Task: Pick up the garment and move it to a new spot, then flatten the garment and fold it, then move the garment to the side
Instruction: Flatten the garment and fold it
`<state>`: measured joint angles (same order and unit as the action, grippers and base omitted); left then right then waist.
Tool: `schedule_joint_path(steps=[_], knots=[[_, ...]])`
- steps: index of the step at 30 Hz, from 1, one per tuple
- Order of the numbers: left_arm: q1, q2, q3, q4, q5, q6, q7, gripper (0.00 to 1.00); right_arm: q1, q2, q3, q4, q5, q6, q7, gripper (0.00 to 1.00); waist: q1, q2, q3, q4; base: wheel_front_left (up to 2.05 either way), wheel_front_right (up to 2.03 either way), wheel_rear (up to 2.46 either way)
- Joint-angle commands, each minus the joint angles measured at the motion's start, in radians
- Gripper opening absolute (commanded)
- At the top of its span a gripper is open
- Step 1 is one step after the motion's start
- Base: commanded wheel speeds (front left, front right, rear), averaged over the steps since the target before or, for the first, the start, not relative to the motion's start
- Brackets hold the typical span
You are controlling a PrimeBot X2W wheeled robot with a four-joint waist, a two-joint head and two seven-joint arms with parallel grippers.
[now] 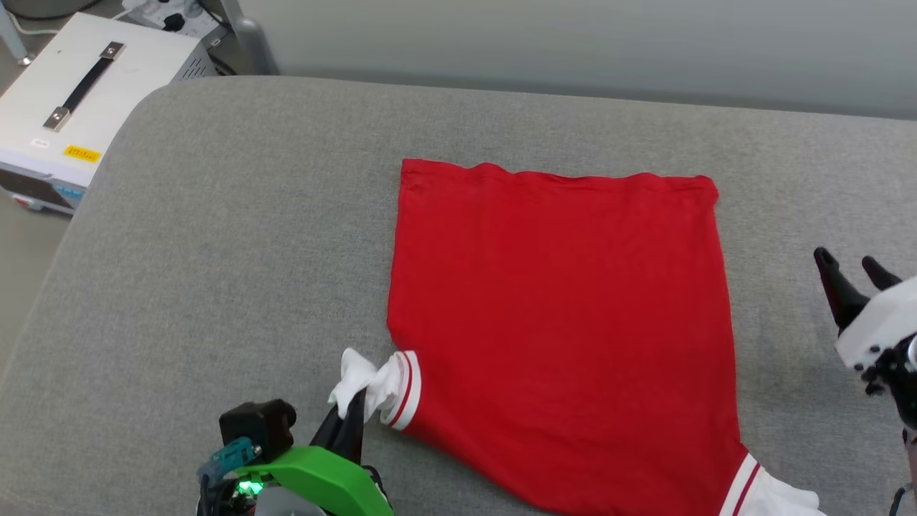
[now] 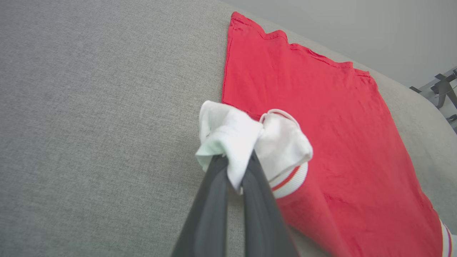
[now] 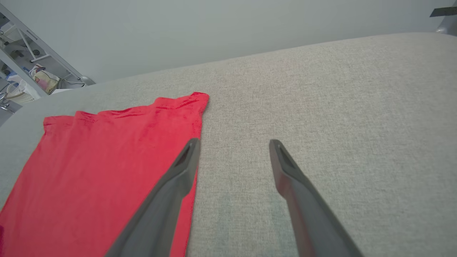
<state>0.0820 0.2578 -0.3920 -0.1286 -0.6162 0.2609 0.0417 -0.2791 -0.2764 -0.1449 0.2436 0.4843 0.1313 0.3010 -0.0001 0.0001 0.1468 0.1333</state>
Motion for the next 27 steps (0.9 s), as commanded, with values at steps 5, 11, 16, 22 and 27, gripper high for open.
schedule_joint_path(steps=[5, 11, 16, 22, 27], knots=[[-0.091, -0.022, -0.032, -0.015, 0.034, -0.028, -0.023, 0.00, -0.214, -0.096, 0.084, 0.168, 0.037, -0.001, 0.134, 1.00, 0.0001, -0.0001, 0.136, 0.127, 0.00, 0.00, 0.00], [-0.157, -0.046, -0.063, -0.012, 0.050, -0.054, -0.040, 0.00, -0.378, -0.168, 0.165, 0.310, 0.058, -0.001, 0.242, 1.00, 0.0001, -0.0001, 0.210, 0.192, 0.00, 0.00, 0.00], [-0.192, -0.064, -0.078, 0.005, 0.052, -0.073, -0.055, 0.00, -0.485, -0.207, 0.227, 0.396, 0.068, -0.001, 0.271, 1.00, 0.0001, -0.0001, 0.268, 0.222, 0.00, 0.00, 0.00], [-0.213, -0.078, -0.088, 0.027, 0.047, -0.084, -0.066, 0.00, -0.530, -0.217, 0.329, 0.492, 0.104, -0.001, 0.376, 1.00, 0.0001, -0.0001, 0.299, 0.231, 0.00, 0.00, 0.00], [-0.212, -0.081, -0.087, 0.044, 0.041, -0.084, -0.073, 0.00, -0.500, -0.217, 0.394, 0.559, 0.140, -0.001, 0.550, 0.00, 0.0001, -0.0001, 0.291, 0.230, 0.00, 0.00, 0.00]])
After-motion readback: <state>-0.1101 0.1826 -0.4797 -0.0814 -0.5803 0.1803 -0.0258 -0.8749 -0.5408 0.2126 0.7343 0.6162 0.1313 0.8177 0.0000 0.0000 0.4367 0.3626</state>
